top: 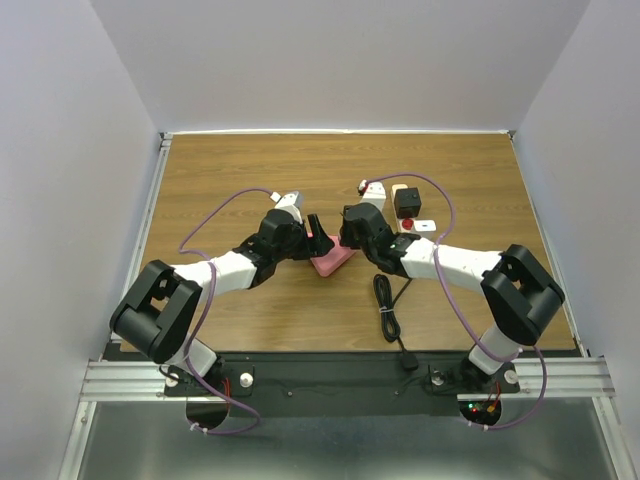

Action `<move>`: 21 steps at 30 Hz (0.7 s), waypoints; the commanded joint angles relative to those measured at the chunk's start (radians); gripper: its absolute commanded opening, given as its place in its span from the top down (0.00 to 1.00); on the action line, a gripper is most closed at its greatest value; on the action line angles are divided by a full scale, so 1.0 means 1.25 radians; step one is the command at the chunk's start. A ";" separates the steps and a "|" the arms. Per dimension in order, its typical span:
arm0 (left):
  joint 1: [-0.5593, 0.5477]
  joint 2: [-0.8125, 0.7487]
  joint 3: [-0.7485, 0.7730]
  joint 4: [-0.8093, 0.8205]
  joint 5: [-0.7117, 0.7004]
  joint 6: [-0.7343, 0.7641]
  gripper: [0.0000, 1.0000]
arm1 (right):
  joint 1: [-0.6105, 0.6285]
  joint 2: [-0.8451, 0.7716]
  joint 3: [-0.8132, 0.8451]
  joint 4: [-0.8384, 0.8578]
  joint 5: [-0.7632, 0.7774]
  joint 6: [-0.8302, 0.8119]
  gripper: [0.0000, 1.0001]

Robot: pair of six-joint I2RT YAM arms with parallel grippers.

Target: Insert the plug

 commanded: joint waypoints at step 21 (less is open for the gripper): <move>0.000 -0.009 -0.013 0.042 0.021 0.015 0.21 | 0.026 0.037 0.078 -0.035 0.063 -0.006 1.00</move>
